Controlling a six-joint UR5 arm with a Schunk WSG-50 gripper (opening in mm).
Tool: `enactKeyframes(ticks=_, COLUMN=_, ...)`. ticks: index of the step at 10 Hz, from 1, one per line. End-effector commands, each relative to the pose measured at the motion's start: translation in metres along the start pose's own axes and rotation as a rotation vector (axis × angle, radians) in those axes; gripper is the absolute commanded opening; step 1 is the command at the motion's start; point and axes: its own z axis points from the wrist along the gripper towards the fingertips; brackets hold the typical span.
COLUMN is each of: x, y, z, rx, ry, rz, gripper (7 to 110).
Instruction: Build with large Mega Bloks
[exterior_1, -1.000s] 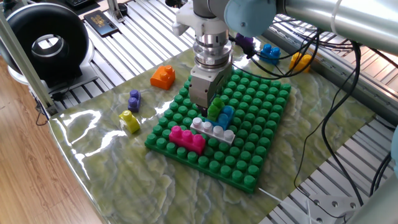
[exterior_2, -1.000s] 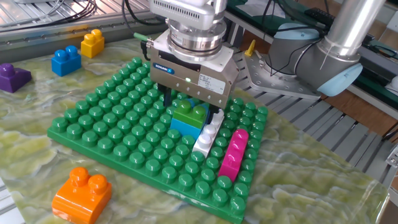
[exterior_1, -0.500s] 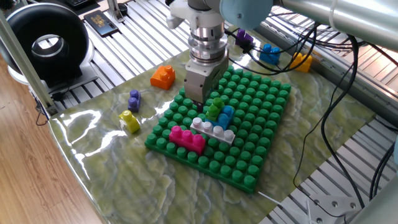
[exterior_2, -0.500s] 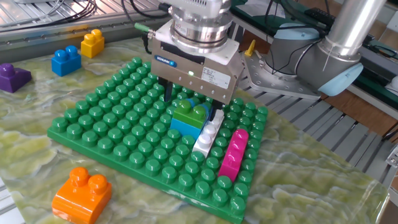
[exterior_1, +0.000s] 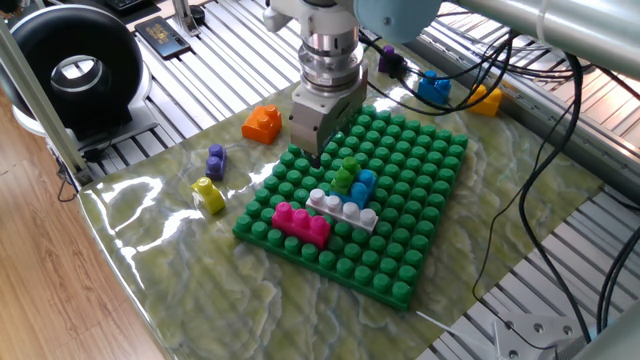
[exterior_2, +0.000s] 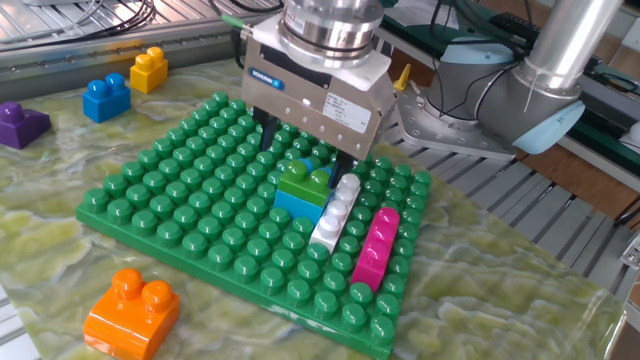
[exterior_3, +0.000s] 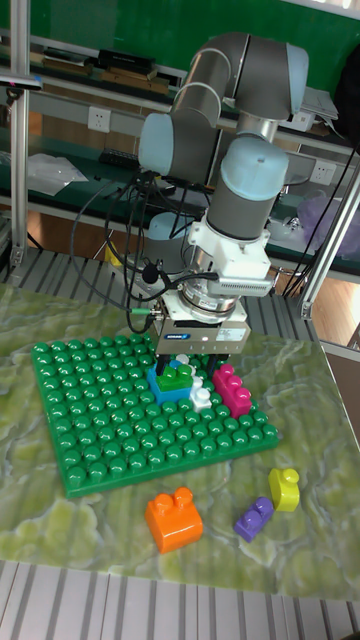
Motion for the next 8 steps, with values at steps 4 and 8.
enactKeyframes(ticks=4, x=-0.03, y=-0.009, z=-0.009, rx=-0.03, ry=-0.093, rz=0.019, gripper=66)
enactKeyframes(ticks=8, x=-0.058, y=-0.01, z=-0.001, rx=-0.053, ry=-0.147, rz=0.02, gripper=7)
